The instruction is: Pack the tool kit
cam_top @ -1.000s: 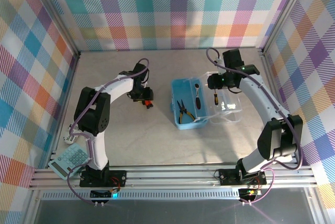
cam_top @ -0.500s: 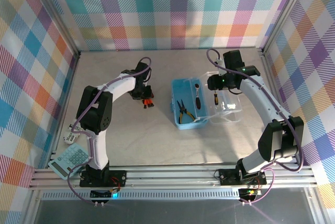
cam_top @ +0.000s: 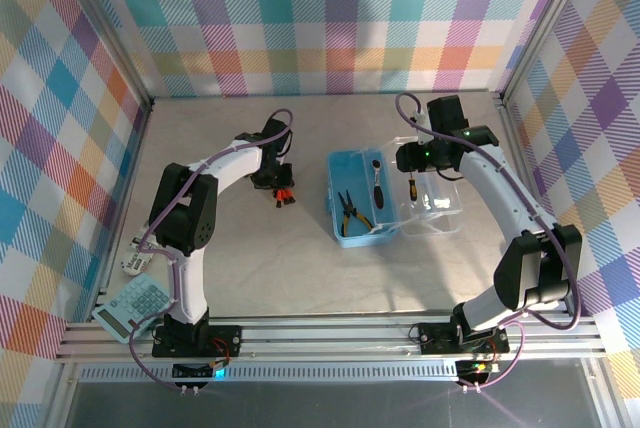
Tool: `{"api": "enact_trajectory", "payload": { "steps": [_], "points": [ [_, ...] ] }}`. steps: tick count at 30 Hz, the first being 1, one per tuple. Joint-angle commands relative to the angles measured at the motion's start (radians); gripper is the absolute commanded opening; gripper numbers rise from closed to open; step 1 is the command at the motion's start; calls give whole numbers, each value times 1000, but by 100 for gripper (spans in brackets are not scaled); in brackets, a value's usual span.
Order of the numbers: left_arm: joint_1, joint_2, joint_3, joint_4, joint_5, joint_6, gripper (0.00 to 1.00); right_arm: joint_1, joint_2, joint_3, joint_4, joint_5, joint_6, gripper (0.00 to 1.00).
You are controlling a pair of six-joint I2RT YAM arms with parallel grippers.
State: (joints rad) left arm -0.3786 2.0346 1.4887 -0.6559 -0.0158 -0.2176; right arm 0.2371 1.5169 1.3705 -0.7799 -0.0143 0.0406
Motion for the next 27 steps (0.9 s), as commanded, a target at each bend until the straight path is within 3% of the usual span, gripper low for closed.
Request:
{"api": "enact_trajectory", "payload": {
  "steps": [1,2,8,14,19,23,27],
  "points": [
    [4,55,-24,-49,-37,14,4,5,-35,-5,-7,-24,5,54],
    [4,49,-25,-52,-39,15,0,5,-38,-3,-8,-24,5,54],
    [12,-50,-19,-74,-33,27,0,5,-66,-2,-13,-52,9,54],
    [17,-180,-7,-78,64,41,0,7,-91,-7,8,-132,26,54],
    [18,-272,-41,9,293,37,0,7,-108,-17,47,-224,54,54],
    [17,-335,-117,177,557,5,0,7,-127,-39,146,-357,123,55],
    [8,-379,-182,348,739,-46,0,8,-125,-54,281,-467,223,55]
  ]
}}
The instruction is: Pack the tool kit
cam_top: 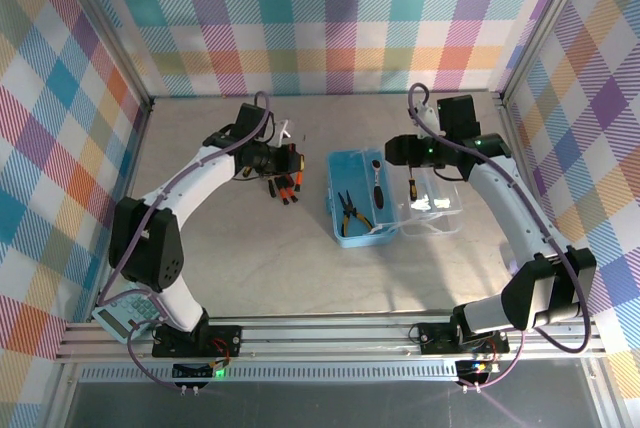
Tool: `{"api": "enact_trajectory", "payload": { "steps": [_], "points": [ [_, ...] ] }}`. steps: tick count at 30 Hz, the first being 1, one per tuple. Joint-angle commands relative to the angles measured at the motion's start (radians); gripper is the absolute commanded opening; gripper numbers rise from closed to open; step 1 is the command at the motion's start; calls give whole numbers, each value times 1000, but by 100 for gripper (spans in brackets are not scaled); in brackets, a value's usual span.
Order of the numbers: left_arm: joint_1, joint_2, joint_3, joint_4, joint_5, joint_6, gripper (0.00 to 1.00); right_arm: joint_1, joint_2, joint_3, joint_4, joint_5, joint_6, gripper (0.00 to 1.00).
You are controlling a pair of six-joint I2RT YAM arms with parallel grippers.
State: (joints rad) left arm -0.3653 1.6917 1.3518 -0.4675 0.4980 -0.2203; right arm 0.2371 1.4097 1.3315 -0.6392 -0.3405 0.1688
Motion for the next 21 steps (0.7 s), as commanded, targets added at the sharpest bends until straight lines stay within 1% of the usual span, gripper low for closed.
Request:
{"api": "enact_trajectory", "payload": {
  "steps": [1,3,6,12,17,21],
  "points": [
    [-10,-44,-56,180,246,-55,0,10,-11,-13,167,-160,117,55],
    [-23,-66,-82,290,315,-78,0,17,11,-7,222,-196,160,55],
    [-49,-85,-95,362,353,-105,0,49,58,24,252,-200,190,55],
    [-98,-78,-87,436,379,-146,0,137,155,88,278,-171,214,56],
    [-121,-70,-72,446,378,-151,0,168,199,115,297,-161,230,57],
    [-127,-71,-70,451,382,-151,0,179,211,115,305,-161,236,54]
  ]
}}
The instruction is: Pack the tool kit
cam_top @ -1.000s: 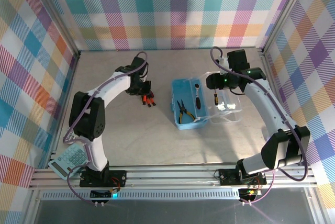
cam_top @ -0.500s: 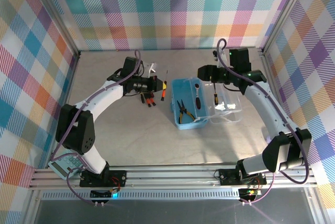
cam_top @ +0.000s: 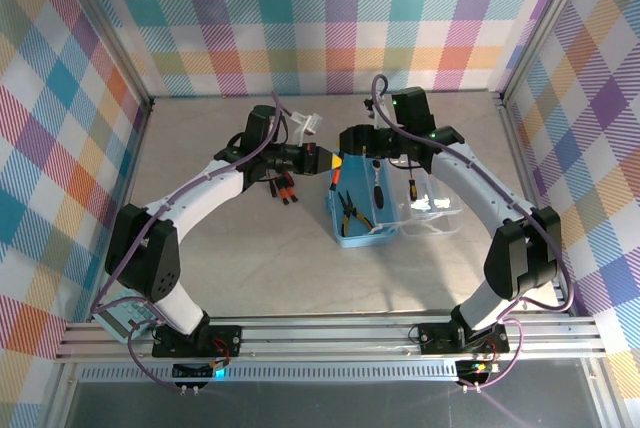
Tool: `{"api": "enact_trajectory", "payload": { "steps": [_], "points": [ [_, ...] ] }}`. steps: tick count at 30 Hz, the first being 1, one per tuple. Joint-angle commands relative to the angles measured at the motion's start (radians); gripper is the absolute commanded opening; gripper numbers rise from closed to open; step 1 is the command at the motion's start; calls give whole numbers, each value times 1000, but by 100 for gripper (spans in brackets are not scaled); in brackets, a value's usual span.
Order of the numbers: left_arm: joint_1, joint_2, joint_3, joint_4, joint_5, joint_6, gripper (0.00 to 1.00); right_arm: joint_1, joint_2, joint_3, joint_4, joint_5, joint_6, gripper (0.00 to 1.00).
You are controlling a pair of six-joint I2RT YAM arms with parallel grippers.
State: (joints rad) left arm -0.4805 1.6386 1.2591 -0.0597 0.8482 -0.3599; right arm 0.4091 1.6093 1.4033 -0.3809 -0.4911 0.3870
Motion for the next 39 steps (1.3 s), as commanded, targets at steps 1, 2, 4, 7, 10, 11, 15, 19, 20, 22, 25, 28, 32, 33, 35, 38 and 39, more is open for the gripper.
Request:
{"api": "enact_trajectory", "payload": {
  "steps": [1,2,4,7,10,11,15,19,20,22,25,28,32,33,35,38,39],
  "points": [
    [-13,-17,24,46,31,-11,0,10,14,42,48,-10,19,53],
    [-15,-17,26,45,31,-11,0,13,15,41,49,-11,21,52],
    [-17,-16,27,48,31,-11,0,19,21,39,55,-13,24,46],
    [-18,-14,29,51,33,-13,0,27,28,39,62,-16,30,38],
    [-18,-16,30,55,32,-13,0,32,36,37,65,-17,33,29],
    [-18,-15,31,55,31,-13,0,34,38,36,69,-18,35,26],
    [-18,-10,32,59,32,-14,0,36,38,34,70,-17,35,15],
    [-18,-7,36,40,18,-4,21,35,28,38,43,7,13,0],
    [-17,-9,42,20,9,10,33,33,23,41,24,21,-2,0],
    [-12,-18,57,-49,-25,53,59,18,7,46,-18,43,-33,0],
    [25,-44,72,-158,-105,108,82,-40,-39,33,-79,61,-78,0],
    [99,-66,70,-252,-199,118,99,-130,-103,3,-149,91,-130,0],
    [184,-36,97,-436,-446,141,100,-236,-180,-25,-258,203,-207,0],
    [196,-20,105,-477,-503,148,100,-260,-194,-32,-279,237,-222,0],
    [208,7,111,-530,-602,161,100,-304,-215,-47,-304,280,-243,0],
    [214,33,94,-551,-678,163,100,-352,-228,-64,-338,377,-281,0],
    [213,39,86,-549,-688,162,100,-364,-225,-65,-348,403,-292,0]
  ]
}}
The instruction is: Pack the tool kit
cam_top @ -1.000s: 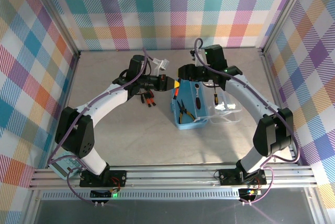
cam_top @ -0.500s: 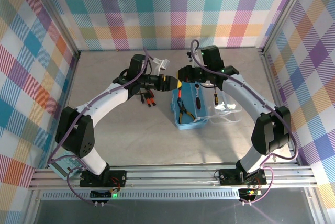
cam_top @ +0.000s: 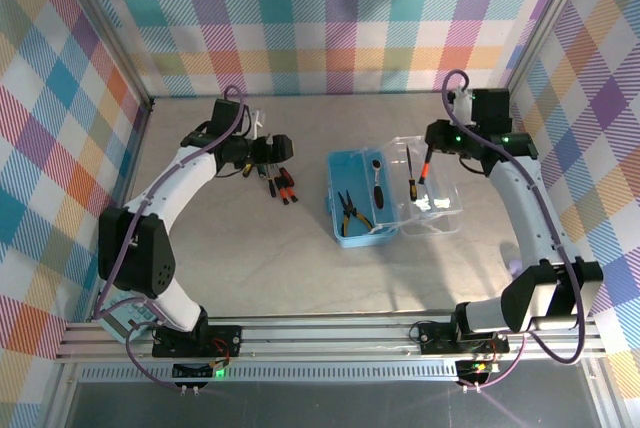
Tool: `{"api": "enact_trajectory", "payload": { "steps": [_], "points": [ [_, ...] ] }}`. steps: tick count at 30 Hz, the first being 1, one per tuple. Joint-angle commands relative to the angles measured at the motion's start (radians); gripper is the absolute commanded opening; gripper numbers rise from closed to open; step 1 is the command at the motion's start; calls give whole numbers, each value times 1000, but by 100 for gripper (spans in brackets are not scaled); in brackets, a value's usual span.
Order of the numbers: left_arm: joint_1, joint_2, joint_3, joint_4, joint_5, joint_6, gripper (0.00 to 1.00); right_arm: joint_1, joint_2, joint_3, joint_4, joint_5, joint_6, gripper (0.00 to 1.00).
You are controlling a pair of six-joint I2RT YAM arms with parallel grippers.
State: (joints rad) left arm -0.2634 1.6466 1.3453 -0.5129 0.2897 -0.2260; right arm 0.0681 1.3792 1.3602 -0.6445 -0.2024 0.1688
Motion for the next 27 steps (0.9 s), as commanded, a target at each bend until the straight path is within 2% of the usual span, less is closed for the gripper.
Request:
{"api": "enact_trajectory", "payload": {
  "steps": [1,7,27],
  "points": [
    [-4,35,-7,-92,-135,26,100,-28,11,-21,-91,144,-84,0],
    [-2,62,-20,-84,-140,22,100,-35,81,-10,-103,219,-118,0],
    [-3,86,-34,-69,-123,24,100,-26,171,11,-109,207,-139,0]
  ]
}}
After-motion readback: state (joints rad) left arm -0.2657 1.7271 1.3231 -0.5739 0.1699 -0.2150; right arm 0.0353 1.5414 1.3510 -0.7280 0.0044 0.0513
